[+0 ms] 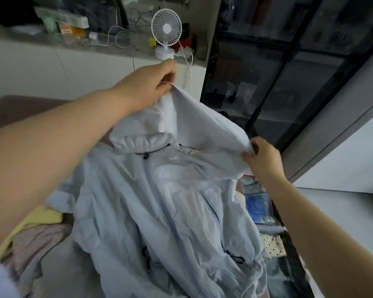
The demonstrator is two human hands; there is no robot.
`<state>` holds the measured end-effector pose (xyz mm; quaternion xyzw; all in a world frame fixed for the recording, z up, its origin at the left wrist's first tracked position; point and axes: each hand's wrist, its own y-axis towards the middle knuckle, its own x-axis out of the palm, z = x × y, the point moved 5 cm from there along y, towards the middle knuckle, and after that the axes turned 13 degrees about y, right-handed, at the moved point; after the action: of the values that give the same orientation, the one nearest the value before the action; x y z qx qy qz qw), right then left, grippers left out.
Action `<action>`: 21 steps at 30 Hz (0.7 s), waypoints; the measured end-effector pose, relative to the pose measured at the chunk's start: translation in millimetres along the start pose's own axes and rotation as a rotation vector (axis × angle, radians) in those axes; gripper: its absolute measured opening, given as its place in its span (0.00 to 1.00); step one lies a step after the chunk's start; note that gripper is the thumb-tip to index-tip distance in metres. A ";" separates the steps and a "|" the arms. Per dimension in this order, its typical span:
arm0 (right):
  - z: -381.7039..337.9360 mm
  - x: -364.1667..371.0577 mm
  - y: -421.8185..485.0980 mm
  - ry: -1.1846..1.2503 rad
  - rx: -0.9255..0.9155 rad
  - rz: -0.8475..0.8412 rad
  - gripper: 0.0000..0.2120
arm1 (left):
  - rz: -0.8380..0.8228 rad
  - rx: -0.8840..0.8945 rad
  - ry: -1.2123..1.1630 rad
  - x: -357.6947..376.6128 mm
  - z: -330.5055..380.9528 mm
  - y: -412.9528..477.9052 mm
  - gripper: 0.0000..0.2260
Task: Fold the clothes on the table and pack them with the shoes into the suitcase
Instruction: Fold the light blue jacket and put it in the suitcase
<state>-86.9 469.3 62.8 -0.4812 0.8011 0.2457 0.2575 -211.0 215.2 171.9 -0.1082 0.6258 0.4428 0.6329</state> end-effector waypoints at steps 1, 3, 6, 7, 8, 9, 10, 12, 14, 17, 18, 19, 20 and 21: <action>-6.4 -12.2 7.7 -0.071 -0.087 0.087 0.09 | -0.050 0.019 0.062 -3.4 -6.7 -10.7 0.08; -15.4 -28.4 15.0 -0.158 -0.231 0.201 0.10 | -0.152 0.022 0.121 4.7 -22.8 -38.9 0.12; -4.6 -12.4 7.7 -0.304 -0.348 0.032 0.11 | -0.310 -0.043 0.180 39.0 -43.8 -92.5 0.19; 8.0 2.5 0.5 -0.361 -0.351 -0.101 0.12 | -0.383 -0.081 0.209 54.5 -50.1 -113.4 0.21; 23.8 18.6 -8.1 -0.425 -0.341 -0.245 0.13 | -0.468 -0.107 0.236 71.8 -54.3 -137.6 0.23; 42.0 33.5 -17.4 -0.513 -0.312 -0.382 0.14 | -0.546 -0.103 0.278 87.0 -53.6 -160.7 0.25; 60.0 44.3 -26.5 -0.604 -0.275 -0.484 0.14 | -0.616 -0.078 0.306 100.5 -48.7 -183.5 0.29; 84.7 51.3 -35.6 -0.673 -0.218 -0.519 0.17 | -0.706 -0.002 0.269 120.2 -34.7 -220.3 0.37; 95.9 49.8 -38.1 -0.600 -0.165 -0.485 0.18 | -0.739 0.029 0.239 118.3 -23.6 -241.2 0.36; 105.9 48.6 -36.4 -0.600 -0.084 -0.597 0.16 | -0.301 0.094 0.329 88.7 -24.3 -237.0 0.24; 106.0 48.0 -35.9 -0.635 -0.059 -0.657 0.15 | -0.199 0.017 0.280 79.5 -33.6 -233.2 0.24; 104.1 47.4 -34.0 -0.666 -0.039 -0.684 0.15 | -0.157 -0.105 0.206 76.2 -51.0 -229.7 0.23; 98.0 46.5 -31.5 -0.668 -0.020 -0.671 0.15 | -0.177 -0.246 0.156 76.0 -69.5 -227.4 0.24; 87.1 45.8 -27.9 -0.621 -0.017 -0.616 0.18 | -0.240 -0.355 0.171 79.6 -83.5 -225.1 0.27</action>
<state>-65.0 484.1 -36.1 -0.6033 0.5026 0.2970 0.5434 -126.4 59.8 -8.8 -0.3286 0.5720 0.4567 0.5969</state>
